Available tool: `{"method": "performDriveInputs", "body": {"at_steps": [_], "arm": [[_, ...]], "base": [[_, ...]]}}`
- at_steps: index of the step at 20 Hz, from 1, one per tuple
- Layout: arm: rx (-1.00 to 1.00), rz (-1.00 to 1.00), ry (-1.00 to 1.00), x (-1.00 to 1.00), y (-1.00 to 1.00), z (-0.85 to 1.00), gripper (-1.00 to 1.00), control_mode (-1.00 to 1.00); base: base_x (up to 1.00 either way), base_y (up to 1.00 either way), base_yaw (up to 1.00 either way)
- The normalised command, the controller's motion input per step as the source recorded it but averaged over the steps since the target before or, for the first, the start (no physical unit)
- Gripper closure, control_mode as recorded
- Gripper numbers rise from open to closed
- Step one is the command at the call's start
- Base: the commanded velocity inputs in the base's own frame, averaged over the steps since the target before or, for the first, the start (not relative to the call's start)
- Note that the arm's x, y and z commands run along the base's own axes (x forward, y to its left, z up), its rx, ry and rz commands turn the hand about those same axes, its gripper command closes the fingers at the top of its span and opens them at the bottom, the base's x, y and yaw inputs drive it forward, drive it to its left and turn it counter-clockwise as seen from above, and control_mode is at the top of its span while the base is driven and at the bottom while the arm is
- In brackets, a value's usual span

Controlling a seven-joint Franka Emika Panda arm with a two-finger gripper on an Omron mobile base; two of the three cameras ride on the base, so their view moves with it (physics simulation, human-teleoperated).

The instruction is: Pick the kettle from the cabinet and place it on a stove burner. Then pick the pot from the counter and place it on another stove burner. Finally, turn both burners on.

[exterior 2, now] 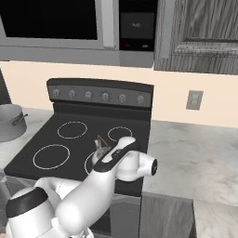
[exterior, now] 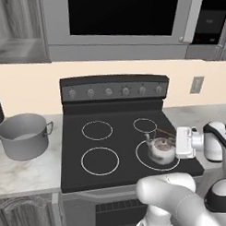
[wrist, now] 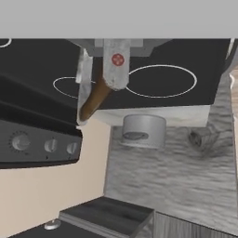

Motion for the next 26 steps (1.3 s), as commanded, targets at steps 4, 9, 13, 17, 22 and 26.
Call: {"method": "performDriveInputs", "body": {"at_steps": [4, 9, 13, 17, 22, 26], "arm": [[0.0, 0.0, 0.0, 0.18, -0.02, -0.14, 1.0, -1.0], [0.0, 0.0, 0.0, 0.17, 0.0, -0.14, 1.0, -1.0], [0.0, 0.0, 0.0, 0.0, 0.0, -0.18, 1.0, -1.0], [0.0, 0.01, 0.0, 0.0, 0.0, -0.19, -1.0, -1.0], [0.02, 0.02, 0.0, 0.0, -0.01, -0.06, -1.0, -1.0], [0.01, 0.01, -0.01, 0.0, -0.26, 0.03, -1.0, -1.0]], "base": [[0.0, 0.0, 0.0], [0.0, 0.0, 0.0], [0.0, 0.0, 0.0], [0.0, 0.0, 0.0], [0.0, 0.0, 0.0], [0.0, 0.0, 0.0]]}}
